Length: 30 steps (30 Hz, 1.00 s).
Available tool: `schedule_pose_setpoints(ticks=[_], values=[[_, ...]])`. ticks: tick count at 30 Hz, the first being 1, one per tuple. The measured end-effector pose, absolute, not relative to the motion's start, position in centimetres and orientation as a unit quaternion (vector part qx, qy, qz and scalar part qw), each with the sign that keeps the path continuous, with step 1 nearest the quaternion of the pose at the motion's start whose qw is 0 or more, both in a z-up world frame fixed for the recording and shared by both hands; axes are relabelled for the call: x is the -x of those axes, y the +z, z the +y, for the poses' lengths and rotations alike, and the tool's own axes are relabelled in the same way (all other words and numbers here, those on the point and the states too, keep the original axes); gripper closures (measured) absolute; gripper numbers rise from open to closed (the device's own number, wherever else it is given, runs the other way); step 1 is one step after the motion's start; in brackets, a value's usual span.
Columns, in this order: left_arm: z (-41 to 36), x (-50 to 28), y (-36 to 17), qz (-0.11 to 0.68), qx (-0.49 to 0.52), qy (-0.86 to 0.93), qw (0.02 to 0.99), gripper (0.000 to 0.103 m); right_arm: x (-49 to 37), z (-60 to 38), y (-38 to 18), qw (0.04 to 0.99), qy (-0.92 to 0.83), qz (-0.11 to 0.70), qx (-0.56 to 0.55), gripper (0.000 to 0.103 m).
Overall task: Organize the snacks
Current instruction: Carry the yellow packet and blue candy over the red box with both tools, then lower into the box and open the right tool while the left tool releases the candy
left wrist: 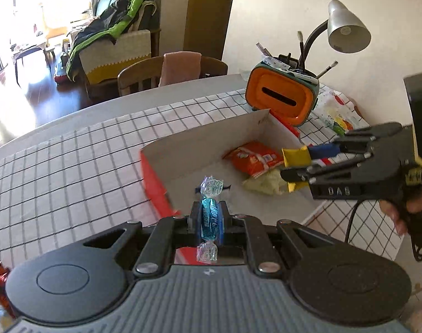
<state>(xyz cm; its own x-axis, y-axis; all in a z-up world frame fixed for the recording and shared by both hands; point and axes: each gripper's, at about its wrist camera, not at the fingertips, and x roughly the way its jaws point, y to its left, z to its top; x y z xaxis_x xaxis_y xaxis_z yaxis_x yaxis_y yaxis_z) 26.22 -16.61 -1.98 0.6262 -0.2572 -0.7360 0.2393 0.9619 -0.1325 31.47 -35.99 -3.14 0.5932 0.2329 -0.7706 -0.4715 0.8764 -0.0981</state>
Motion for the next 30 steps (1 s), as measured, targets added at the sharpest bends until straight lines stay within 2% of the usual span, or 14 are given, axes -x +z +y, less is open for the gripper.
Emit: schedule_pose_setpoints(ticks=[15, 30], values=[[-21.2, -36.2, -6.8, 0.508, 0.049, -0.092, 0.855, 0.092, -36.1, -38.7, -8.1, 0.846, 0.19, 0.47, 0.164, 0.059], [-21.7, -41.6, -11.1, 0.613, 0.062, -0.039, 0.787, 0.092, -38.4, -38.0, -10.8, 0.808, 0.216, 0.529, 0.14, 0.059]])
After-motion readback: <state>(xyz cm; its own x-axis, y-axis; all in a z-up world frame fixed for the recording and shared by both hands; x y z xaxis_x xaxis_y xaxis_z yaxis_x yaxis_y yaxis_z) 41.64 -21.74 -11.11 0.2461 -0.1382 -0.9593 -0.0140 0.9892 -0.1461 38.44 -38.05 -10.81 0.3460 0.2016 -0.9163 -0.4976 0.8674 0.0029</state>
